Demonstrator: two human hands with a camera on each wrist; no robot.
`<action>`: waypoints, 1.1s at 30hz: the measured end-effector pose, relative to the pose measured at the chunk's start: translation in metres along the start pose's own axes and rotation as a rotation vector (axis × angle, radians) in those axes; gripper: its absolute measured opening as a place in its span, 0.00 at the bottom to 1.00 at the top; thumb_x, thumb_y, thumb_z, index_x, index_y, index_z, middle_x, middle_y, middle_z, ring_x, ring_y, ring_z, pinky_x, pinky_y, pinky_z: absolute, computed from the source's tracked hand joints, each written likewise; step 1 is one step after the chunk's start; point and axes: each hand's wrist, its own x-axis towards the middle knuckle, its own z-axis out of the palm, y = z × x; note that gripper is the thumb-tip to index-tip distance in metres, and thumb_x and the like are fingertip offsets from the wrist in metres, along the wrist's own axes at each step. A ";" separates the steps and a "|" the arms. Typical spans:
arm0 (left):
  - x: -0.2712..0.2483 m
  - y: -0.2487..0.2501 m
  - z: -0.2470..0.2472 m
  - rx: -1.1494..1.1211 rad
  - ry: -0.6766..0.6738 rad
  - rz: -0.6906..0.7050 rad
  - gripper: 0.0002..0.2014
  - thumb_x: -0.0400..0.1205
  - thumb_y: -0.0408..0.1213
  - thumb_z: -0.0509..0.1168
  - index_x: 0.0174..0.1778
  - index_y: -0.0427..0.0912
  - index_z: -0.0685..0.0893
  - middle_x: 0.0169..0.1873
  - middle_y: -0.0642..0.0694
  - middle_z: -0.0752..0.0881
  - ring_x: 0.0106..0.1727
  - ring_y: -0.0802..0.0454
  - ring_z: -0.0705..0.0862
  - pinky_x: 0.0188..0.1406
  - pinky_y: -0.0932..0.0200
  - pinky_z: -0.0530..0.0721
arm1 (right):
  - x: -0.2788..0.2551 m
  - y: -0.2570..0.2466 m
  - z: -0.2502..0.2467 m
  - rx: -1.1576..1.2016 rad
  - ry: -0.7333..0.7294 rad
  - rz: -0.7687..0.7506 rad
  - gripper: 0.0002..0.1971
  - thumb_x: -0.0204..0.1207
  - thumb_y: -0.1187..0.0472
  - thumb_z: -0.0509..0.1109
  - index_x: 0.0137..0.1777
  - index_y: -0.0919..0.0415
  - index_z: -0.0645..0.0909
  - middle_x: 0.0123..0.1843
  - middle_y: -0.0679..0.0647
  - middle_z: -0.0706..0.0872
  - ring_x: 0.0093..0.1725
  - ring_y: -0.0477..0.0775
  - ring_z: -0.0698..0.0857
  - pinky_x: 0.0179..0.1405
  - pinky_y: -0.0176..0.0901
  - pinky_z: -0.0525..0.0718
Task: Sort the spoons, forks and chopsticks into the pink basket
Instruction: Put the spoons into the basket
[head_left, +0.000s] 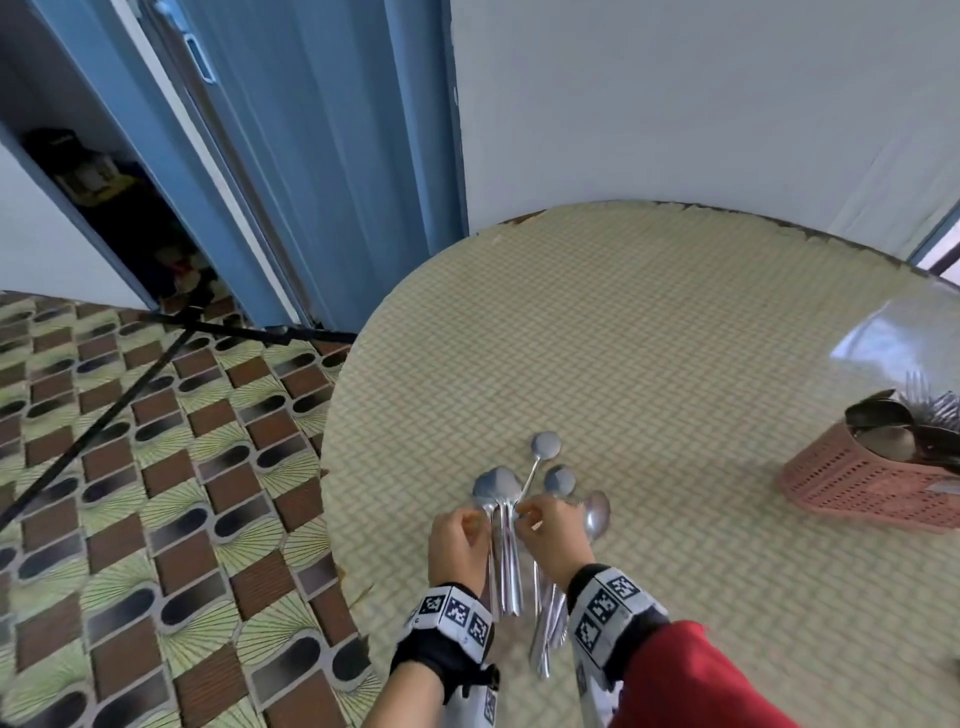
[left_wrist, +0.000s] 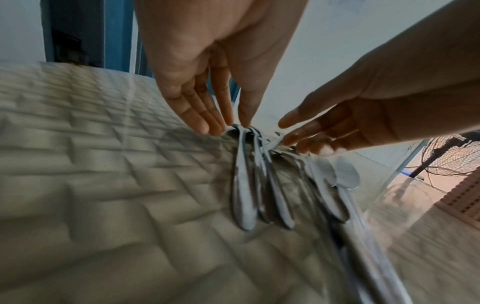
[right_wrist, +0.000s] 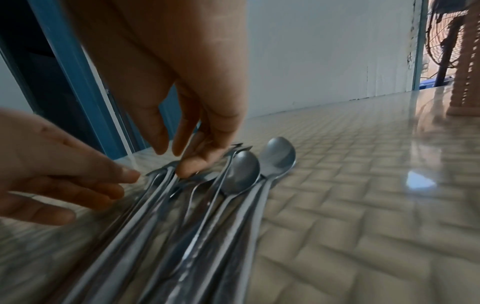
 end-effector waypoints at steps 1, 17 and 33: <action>0.004 -0.003 0.000 -0.005 -0.025 0.017 0.04 0.77 0.33 0.69 0.45 0.37 0.87 0.38 0.44 0.87 0.37 0.51 0.84 0.38 0.61 0.83 | 0.003 -0.003 0.003 -0.032 -0.004 0.018 0.08 0.75 0.61 0.67 0.46 0.64 0.85 0.43 0.57 0.88 0.44 0.56 0.85 0.48 0.46 0.81; 0.023 -0.019 -0.003 -0.283 -0.082 -0.189 0.05 0.82 0.30 0.60 0.41 0.40 0.78 0.32 0.42 0.85 0.32 0.49 0.82 0.39 0.51 0.84 | 0.016 -0.022 0.021 -0.023 0.066 0.209 0.05 0.73 0.61 0.65 0.47 0.59 0.78 0.37 0.50 0.84 0.44 0.53 0.83 0.41 0.42 0.78; 0.013 0.009 -0.022 -0.351 0.011 -0.081 0.09 0.82 0.41 0.62 0.54 0.42 0.73 0.30 0.48 0.76 0.30 0.52 0.76 0.28 0.66 0.74 | -0.007 -0.019 0.007 0.113 0.130 0.113 0.06 0.73 0.58 0.69 0.36 0.51 0.77 0.29 0.44 0.80 0.38 0.49 0.81 0.38 0.40 0.78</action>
